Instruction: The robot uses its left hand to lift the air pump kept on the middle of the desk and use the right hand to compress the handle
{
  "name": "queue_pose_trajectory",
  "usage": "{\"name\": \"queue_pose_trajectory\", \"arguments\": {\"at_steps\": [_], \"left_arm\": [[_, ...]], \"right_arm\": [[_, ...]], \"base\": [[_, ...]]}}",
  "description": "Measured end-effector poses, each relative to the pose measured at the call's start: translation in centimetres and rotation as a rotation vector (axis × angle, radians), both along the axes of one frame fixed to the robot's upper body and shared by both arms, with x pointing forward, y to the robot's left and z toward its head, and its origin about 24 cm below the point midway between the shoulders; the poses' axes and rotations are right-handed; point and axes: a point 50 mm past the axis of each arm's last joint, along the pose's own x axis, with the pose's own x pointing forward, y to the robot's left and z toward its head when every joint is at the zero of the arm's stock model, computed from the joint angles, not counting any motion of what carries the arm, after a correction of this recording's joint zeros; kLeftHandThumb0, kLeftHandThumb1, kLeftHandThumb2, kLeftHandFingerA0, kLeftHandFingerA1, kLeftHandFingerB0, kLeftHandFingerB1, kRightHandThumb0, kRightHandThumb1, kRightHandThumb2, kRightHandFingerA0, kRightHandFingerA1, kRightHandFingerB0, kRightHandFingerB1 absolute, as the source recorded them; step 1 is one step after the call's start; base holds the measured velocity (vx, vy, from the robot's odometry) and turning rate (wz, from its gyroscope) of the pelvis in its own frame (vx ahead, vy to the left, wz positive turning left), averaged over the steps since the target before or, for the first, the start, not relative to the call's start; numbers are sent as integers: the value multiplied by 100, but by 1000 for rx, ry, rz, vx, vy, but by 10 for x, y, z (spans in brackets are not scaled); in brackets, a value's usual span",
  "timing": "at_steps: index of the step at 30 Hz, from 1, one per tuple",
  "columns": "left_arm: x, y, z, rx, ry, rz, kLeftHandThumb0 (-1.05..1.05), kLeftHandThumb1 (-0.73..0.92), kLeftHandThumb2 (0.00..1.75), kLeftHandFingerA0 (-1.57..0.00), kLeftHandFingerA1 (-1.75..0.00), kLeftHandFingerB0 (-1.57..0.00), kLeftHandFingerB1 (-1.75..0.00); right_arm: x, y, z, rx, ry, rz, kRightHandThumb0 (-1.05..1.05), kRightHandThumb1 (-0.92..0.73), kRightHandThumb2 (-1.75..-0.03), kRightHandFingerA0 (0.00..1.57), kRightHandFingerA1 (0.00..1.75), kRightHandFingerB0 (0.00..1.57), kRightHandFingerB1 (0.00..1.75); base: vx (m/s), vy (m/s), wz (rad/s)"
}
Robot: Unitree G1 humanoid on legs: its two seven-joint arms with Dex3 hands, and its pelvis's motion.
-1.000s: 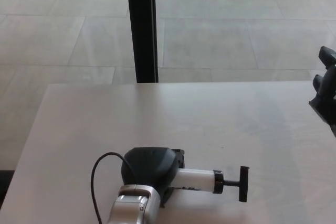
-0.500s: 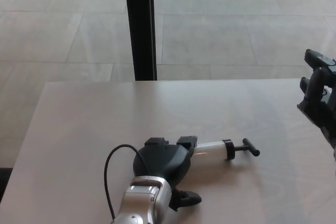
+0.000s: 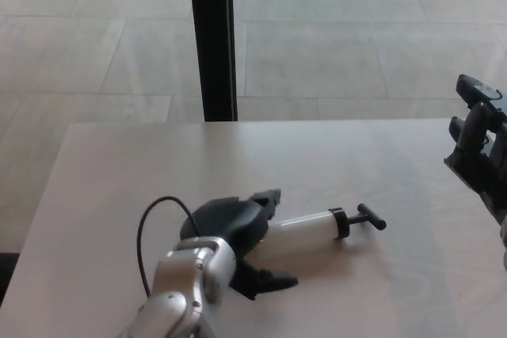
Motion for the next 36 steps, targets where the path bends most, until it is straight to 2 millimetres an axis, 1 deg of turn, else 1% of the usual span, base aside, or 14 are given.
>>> {"name": "queue_pose_trajectory", "arguments": {"at_steps": [2,10,11,16,17,18,21,24,25,27,28,30,31,36], "left_arm": [[4,11,13,-67,-22,26,-94,61,100,0,-18,-12,-7],[17,72,53,-238,-95,167,-104,65,112,0,-14,0,0],[18,81,58,-254,-105,188,-105,72,113,0,-16,0,0],[18,127,77,-332,-140,298,-79,87,70,0,0,0,-16],[18,137,80,-347,-146,320,-82,85,71,0,-7,0,-20],[17,143,82,-358,-150,335,-90,77,109,0,-17,0,-9],[10,175,88,-399,-163,416,-84,67,105,-2,-29,-8,-22],[1,202,86,-421,-155,489,-77,67,106,-3,-43,-3,-25],[-5,215,83,-435,-148,530,-75,88,67,-7,-42,-8,-23],[-16,236,77,-458,-132,595,-78,69,107,-3,-40,-3,-26],[-24,250,71,-474,-117,640,-77,86,68,-6,-40,-8,-24],[-39,270,60,-500,-88,713,-89,71,103,-3,-49,-6,-37],[-45,278,55,-511,-75,745,-38,49,108,-2,-52,0,-49],[-98,324,15,-594,23,960,-79,83,65,-15,-47,-17,-33]], "right_arm": [[-1,-2,0,-7,1,-2,-89,-92,-80,0,21,14,26],[-5,-27,2,-50,7,-45,-91,-85,-120,0,16,6,28],[-7,-31,3,-56,9,-55,-89,-92,-75,0,21,12,25],[-14,-57,3,-95,25,-112,-85,-81,-119,2,27,13,28],[-16,-63,3,-105,29,-126,-85,-92,-77,4,41,14,31],[-17,-66,4,-111,32,-135,-90,-92,-74,9,53,17,39],[-26,-89,3,-142,59,-193,-87,-92,-73,17,61,19,42],[-35,-108,2,-166,84,-247,-86,-92,-74,16,66,16,45],[-40,-118,1,-176,97,-274,-87,-92,-75,19,66,19,46],[-49,-134,-1,-191,123,-319,-89,-92,-74,20,64,21,46],[-55,-144,-2,-199,140,-347,-88,-92,-76,20,68,19,48],[-66,-160,-4,-210,168,-394,-90,-91,-77,19,71,17,50],[-71,-166,-5,-215,180,-414,-89,-92,-77,18,73,17,50],[-110,-208,-16,-228,281,-556,-93,-92,-76,15,77,13,54]], "base": [[0,0,0],[0,0,0],[0,0,0],[0,0,0],[0,0,0],[0,0,0],[0,0,0],[0,0,0],[0,0,0],[0,0,0],[0,0,0],[0,0,0],[0,0,0],[0,0,0]]}}
